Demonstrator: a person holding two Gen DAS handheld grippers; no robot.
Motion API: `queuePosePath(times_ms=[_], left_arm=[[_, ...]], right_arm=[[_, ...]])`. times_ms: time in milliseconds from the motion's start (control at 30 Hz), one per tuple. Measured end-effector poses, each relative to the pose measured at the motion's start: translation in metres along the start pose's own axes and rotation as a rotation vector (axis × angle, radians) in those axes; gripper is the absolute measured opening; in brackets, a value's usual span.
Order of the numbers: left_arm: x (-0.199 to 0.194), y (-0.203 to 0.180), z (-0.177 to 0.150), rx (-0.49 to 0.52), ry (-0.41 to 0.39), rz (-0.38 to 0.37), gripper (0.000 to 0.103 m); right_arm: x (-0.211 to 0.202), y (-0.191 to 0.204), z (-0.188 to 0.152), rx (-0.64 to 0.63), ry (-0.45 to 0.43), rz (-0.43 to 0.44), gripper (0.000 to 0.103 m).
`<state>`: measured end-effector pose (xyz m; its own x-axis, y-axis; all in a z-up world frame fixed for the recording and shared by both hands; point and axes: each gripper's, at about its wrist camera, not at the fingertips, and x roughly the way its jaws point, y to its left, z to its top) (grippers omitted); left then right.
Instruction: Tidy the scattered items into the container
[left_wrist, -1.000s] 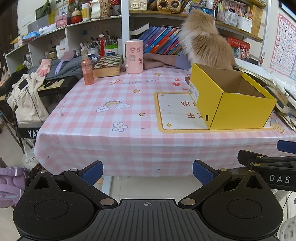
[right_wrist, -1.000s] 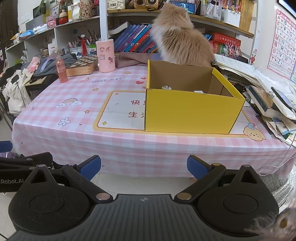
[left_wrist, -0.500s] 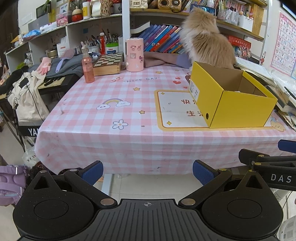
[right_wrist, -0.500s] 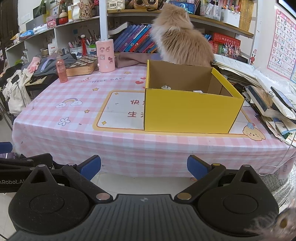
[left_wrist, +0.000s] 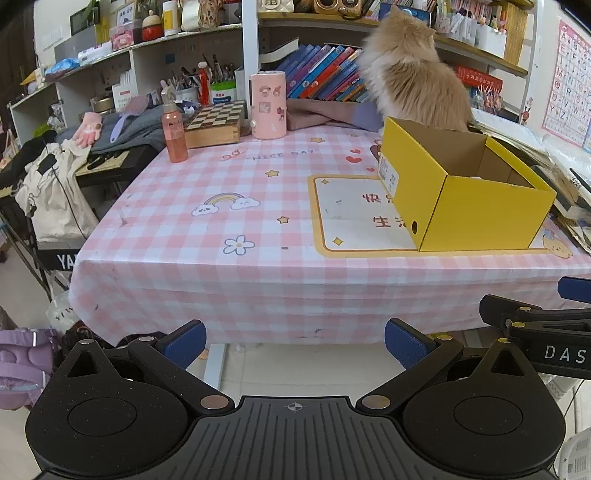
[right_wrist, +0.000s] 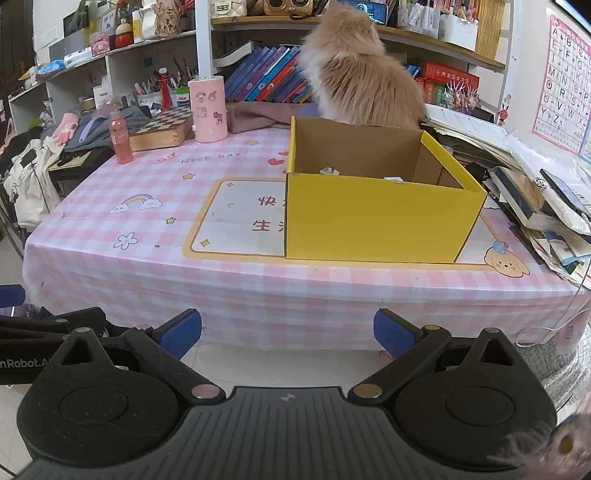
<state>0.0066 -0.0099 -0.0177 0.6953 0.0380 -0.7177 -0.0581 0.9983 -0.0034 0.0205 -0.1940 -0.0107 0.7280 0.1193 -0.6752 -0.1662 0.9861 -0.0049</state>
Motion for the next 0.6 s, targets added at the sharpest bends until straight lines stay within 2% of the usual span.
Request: queuePosePath(times_ms=[600], left_arm=[[0.0037,-0.0037,0.0002,-0.005,0.017,-0.003,0.103]], right_arm=[[0.0061,-0.0051,0.0000,0.008,0.011,0.001,0.101]])
